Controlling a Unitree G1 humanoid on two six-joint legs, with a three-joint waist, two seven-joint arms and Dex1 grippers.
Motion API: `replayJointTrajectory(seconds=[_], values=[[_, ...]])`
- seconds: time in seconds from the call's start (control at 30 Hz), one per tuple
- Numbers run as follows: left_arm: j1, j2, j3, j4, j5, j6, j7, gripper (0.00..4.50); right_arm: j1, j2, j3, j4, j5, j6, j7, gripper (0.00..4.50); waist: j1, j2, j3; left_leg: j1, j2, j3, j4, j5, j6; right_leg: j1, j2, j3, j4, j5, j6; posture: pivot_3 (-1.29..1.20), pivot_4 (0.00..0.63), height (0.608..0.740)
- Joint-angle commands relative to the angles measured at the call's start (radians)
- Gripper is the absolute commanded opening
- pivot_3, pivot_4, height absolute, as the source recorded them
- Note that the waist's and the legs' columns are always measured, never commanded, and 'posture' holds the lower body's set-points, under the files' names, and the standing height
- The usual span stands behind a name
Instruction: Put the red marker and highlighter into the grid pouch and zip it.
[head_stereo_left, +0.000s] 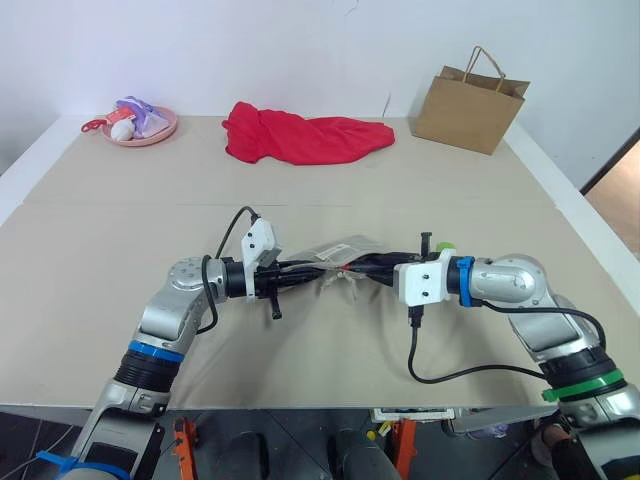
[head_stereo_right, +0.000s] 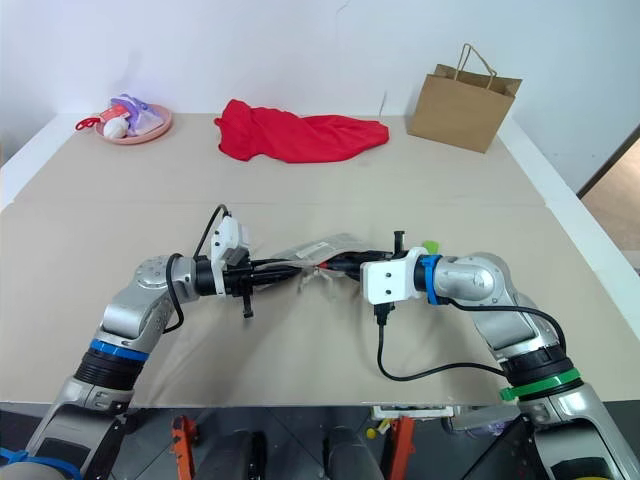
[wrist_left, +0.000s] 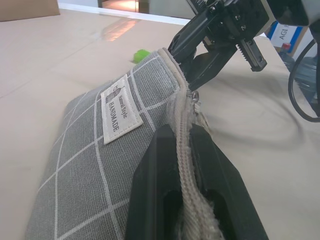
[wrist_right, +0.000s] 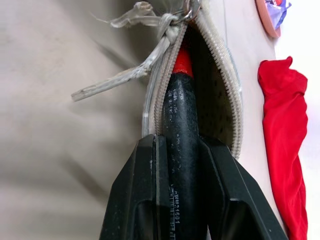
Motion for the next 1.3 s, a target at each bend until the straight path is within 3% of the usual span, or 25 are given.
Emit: replayJointTrajectory(seconds=[0.03,0.53,0.6,0.63,0.7,0.93,1.2,1.3], values=[[-0.038,0.005,0.012,-0.022,-0.023,-0.002,-0.016,0.0,0.009,-0.005,-0.017,-0.065,0.0,0.001,-0.002,0.56,0.0,0.0,0.0,0.0,0.0,0.0,0.0,0.0,0.0,0.0,0.0,0.0,0.0,0.0,0.0,0.0,0.15,0.74],[-0.046,-0.007,0.009,-0.027,-0.03,0.007,-0.031,0.0,-0.082,0.116,0.023,-0.058,0.003,0.046,0.013,0.56,0.001,0.0,0.0,0.0,0.0,0.0,0.002,0.0,0.0,0.0,0.0,0.0,0.003,0.0,0.0,0.0,0.15,0.74],[-0.043,-0.007,0.011,-0.03,-0.032,0.008,-0.03,0.0,-0.085,0.116,0.019,-0.044,-0.002,0.037,0.014,1.56,0.001,0.0,0.0,0.0,0.0,0.0,0.002,0.0,0.0,0.0,0.0,0.0,0.003,0.0,0.0,0.0,0.15,0.74],[-0.042,-0.007,0.012,-0.031,-0.033,0.009,-0.03,0.0,-0.087,0.115,0.017,-0.038,-0.003,0.035,0.014,1.75,0.0,0.0,0.0,0.0,0.0,0.0,0.002,0.0,0.0,0.0,0.0,0.0,0.003,0.0,0.0,0.0,0.15,0.74],[-0.04,-0.009,0.016,-0.035,-0.037,0.014,-0.025,0.0,-0.088,0.108,0.01,-0.029,-0.01,0.037,0.013,2.67,0.0,0.0,0.0,0.0,0.0,0.0,0.002,0.0,0.0,0.0,0.0,0.0,0.003,0.0,0.0,0.0,0.15,0.74],[-0.05,-0.043,0.067,-0.041,-0.111,0.091,0.025,0.0,-0.106,0.048,-0.046,-0.027,0.043,0.079,0.05,2.67,0.001,0.0,0.0,0.0,0.0,0.0,0.003,0.0,0.0,0.0,0.0,0.0,0.004,-0.001,0.0,0.0,0.15,0.74],[-0.065,-0.06,0.105,-0.027,-0.156,0.146,0.078,0.0,-0.137,-0.085,-0.347,-0.265,0.581,0.727,0.171,2.67,0.002,0.0,0.0,0.0,0.0,-0.002,0.003,0.0,0.0,0.0,-0.001,-0.001,0.006,-0.001,0.0,0.0,0.15,0.74],[-0.063,-0.059,0.104,-0.025,-0.158,0.146,0.086,0.0,-0.102,-0.1,-0.431,-0.248,0.639,0.825,0.121,2.67,0.002,0.0,0.0,0.0,0.0,-0.002,0.003,0.0,0.0,0.001,-0.001,-0.002,0.006,-0.002,0.0,0.0,0.15,0.74]])
